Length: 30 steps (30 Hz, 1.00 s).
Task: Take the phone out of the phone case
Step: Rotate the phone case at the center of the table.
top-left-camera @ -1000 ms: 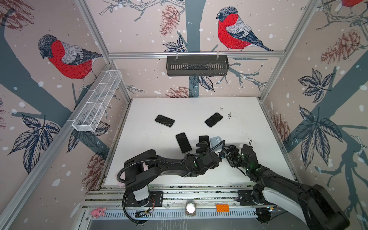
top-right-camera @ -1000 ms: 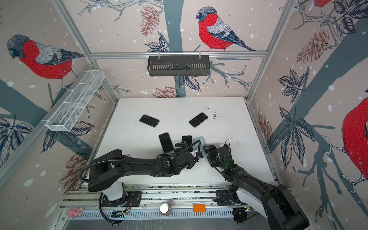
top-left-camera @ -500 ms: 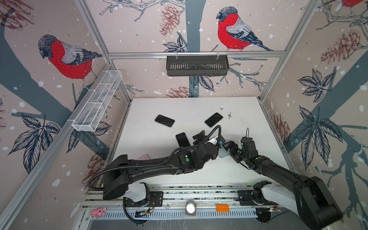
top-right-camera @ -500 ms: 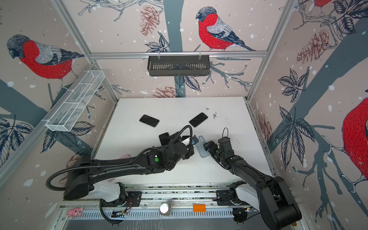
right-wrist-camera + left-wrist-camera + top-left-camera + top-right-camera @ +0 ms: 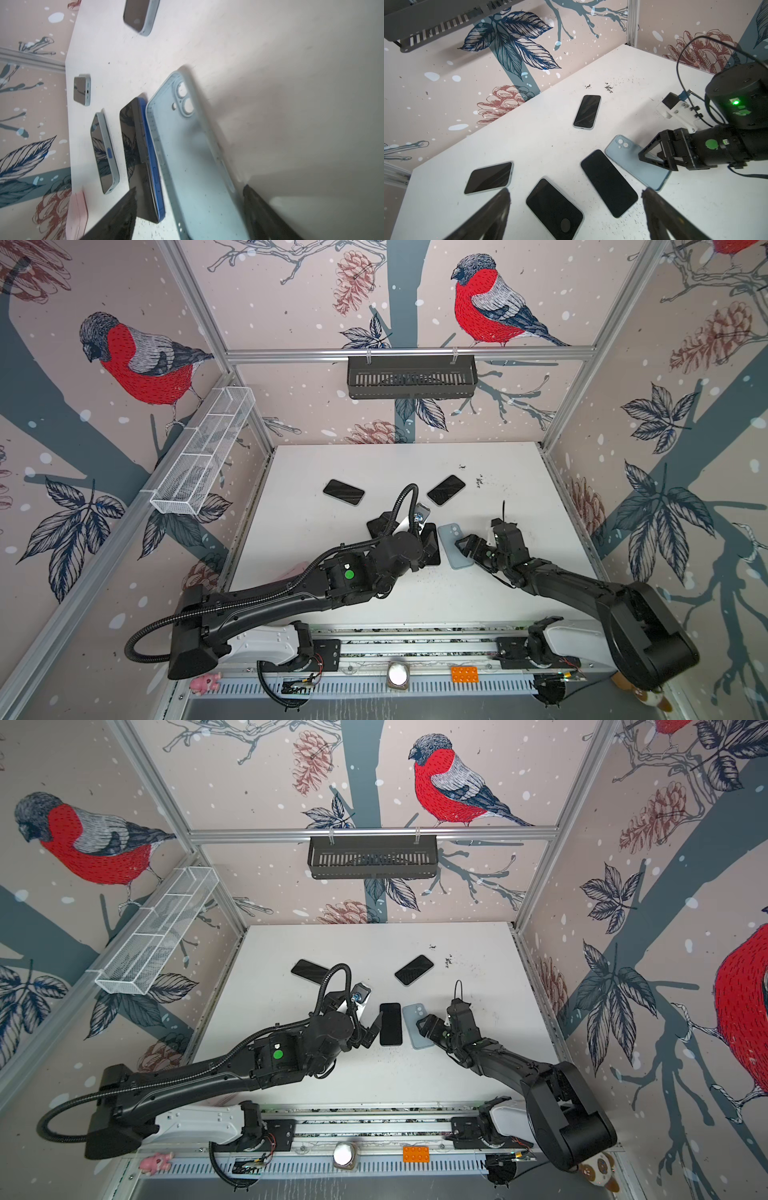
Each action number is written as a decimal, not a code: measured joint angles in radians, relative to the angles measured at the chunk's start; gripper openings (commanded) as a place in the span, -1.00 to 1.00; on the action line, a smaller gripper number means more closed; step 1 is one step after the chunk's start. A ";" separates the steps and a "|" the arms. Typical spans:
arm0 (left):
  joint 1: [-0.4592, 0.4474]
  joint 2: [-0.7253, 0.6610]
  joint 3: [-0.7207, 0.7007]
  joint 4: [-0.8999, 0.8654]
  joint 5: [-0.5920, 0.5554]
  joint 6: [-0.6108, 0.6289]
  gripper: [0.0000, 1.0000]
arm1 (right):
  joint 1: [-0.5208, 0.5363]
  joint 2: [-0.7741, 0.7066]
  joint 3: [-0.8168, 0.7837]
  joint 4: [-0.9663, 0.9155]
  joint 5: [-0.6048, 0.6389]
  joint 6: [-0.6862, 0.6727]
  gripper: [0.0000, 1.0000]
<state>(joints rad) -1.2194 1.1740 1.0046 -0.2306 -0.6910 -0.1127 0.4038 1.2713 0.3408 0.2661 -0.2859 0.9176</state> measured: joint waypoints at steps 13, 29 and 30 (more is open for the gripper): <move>0.001 -0.026 -0.048 -0.027 0.033 -0.098 0.95 | 0.043 0.068 0.018 0.082 -0.006 0.060 0.58; 0.108 -0.075 -0.117 -0.019 0.166 -0.256 0.96 | -0.058 -0.149 0.111 -0.158 0.099 -0.071 0.99; 0.120 -0.084 -0.124 -0.019 0.167 -0.264 0.96 | -0.069 -0.163 0.124 -0.175 0.111 -0.085 0.99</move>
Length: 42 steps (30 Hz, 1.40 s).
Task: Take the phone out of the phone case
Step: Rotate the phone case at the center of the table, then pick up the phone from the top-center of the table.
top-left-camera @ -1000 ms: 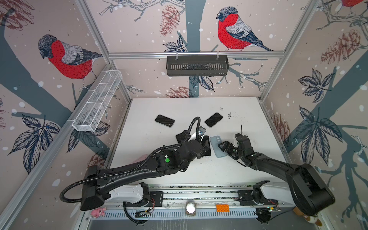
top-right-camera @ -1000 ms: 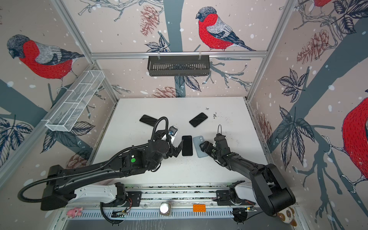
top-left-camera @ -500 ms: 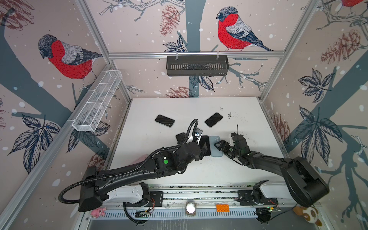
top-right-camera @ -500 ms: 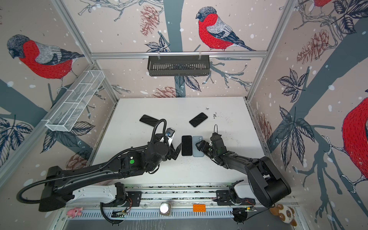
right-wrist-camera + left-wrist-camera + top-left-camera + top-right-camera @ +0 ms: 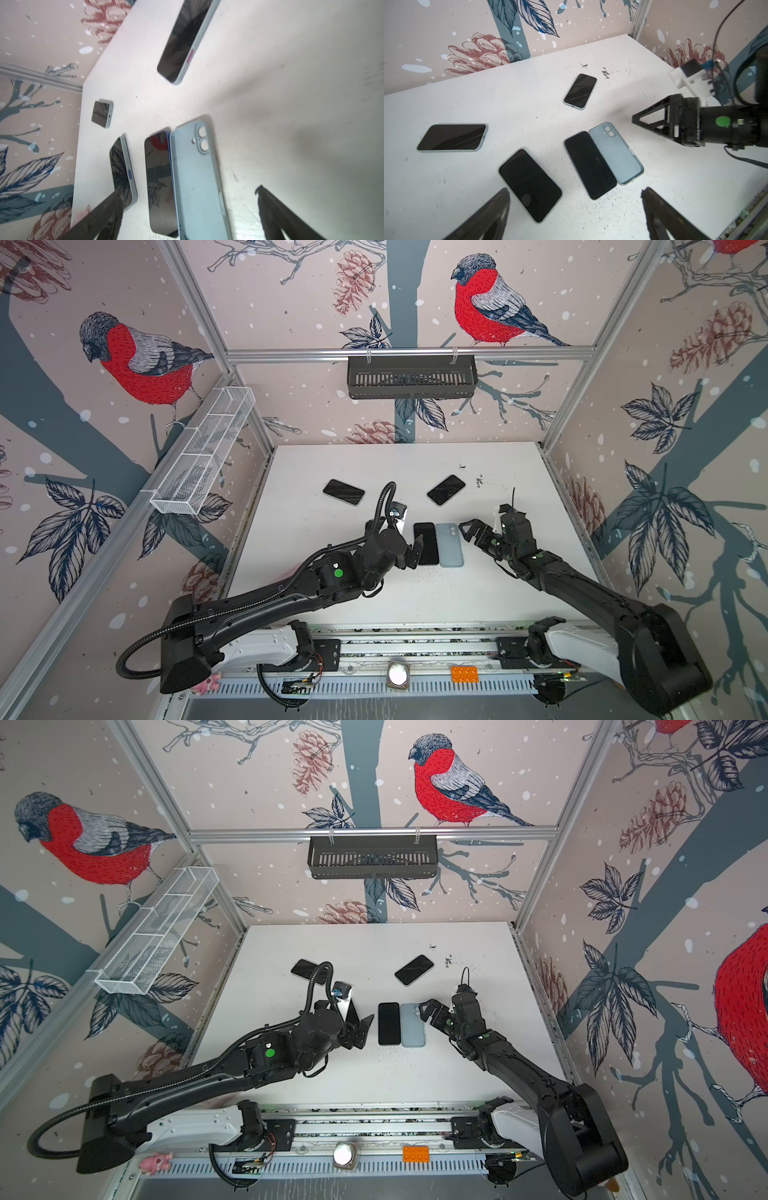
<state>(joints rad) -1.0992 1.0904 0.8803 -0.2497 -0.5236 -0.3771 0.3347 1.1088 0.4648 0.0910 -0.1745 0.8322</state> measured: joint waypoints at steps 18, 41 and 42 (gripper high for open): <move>0.048 -0.101 -0.068 0.010 0.003 -0.060 0.96 | -0.071 0.641 0.605 -0.256 -0.048 -0.150 0.99; 0.048 -0.218 -0.126 -0.072 -0.037 -0.097 0.96 | 0.076 1.197 1.304 -0.464 0.221 -0.180 0.99; 0.048 -0.216 -0.127 -0.074 -0.035 -0.096 0.96 | 0.085 1.218 1.337 -0.489 0.248 -0.186 0.99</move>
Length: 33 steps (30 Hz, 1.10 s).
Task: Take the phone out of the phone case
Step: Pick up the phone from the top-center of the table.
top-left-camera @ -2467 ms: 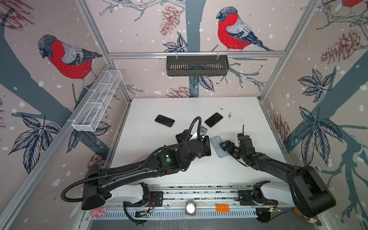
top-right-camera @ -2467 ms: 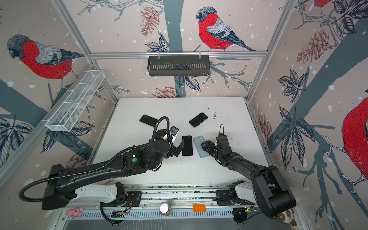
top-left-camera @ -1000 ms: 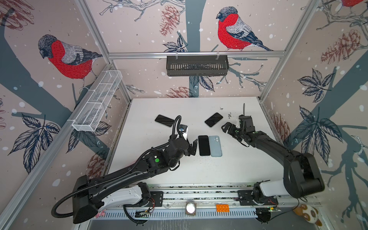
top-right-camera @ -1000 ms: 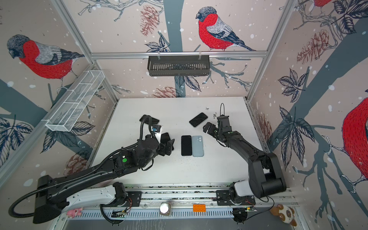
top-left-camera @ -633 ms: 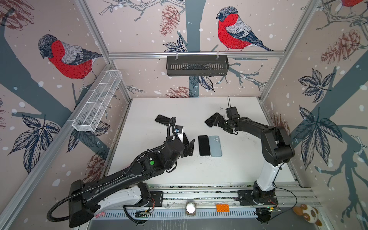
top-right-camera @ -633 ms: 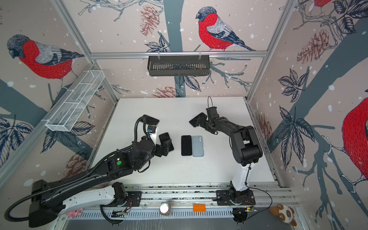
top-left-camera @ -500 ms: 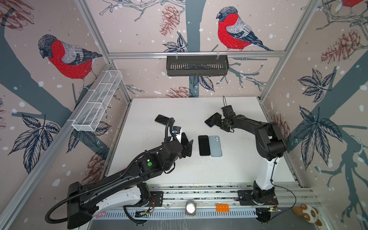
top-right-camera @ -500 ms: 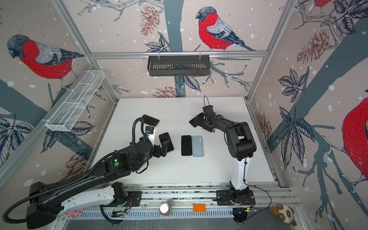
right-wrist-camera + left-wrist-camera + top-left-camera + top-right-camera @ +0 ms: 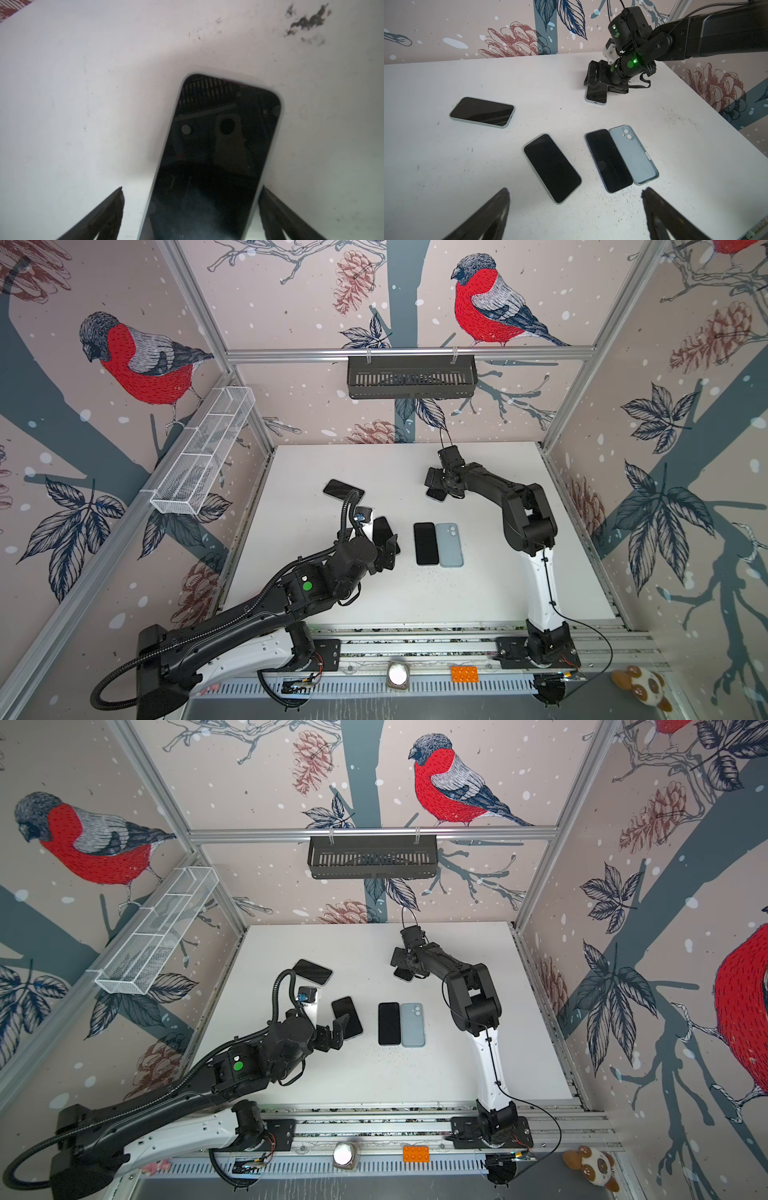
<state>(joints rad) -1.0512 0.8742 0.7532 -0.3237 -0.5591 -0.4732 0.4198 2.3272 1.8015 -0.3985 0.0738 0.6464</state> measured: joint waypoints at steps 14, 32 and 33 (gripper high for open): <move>0.000 -0.015 -0.011 -0.002 0.009 0.000 0.96 | 0.050 0.113 0.128 -0.075 0.213 -0.065 0.89; 0.027 0.097 0.011 0.068 0.091 -0.005 0.96 | 0.045 -0.068 -0.153 0.041 0.193 -0.104 0.57; 0.046 0.109 0.014 0.085 0.108 -0.008 0.96 | 0.043 -0.082 -0.172 0.042 0.187 -0.110 0.54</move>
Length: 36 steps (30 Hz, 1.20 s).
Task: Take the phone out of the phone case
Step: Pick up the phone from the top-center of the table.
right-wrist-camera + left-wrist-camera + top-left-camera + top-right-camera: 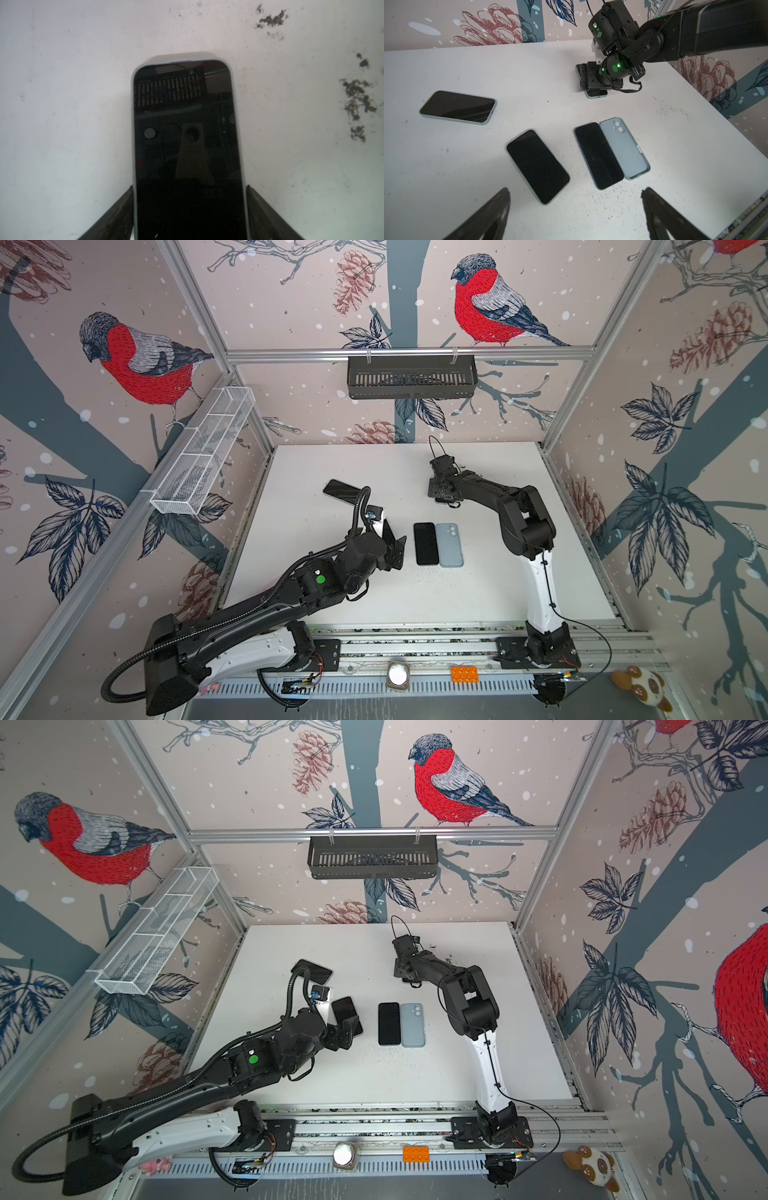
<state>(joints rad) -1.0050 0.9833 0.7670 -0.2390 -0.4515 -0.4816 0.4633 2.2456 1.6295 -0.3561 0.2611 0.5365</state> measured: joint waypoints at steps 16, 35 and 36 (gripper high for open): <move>0.335 0.332 0.135 0.253 0.433 -0.071 0.93 | -0.006 -0.146 -0.217 0.080 -0.071 -0.111 0.29; 0.502 0.736 0.251 0.571 0.868 -0.224 0.80 | 0.003 -0.249 -0.287 0.187 -0.194 -0.232 0.05; 0.505 0.746 0.252 0.590 0.881 -0.228 0.79 | 0.004 -0.257 -0.293 0.200 -0.208 -0.238 0.04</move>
<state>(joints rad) -0.5003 1.7294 1.0187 0.3508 0.4294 -0.7097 0.4671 1.9884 1.3361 -0.1566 0.0532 0.2985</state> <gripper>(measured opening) 0.905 0.757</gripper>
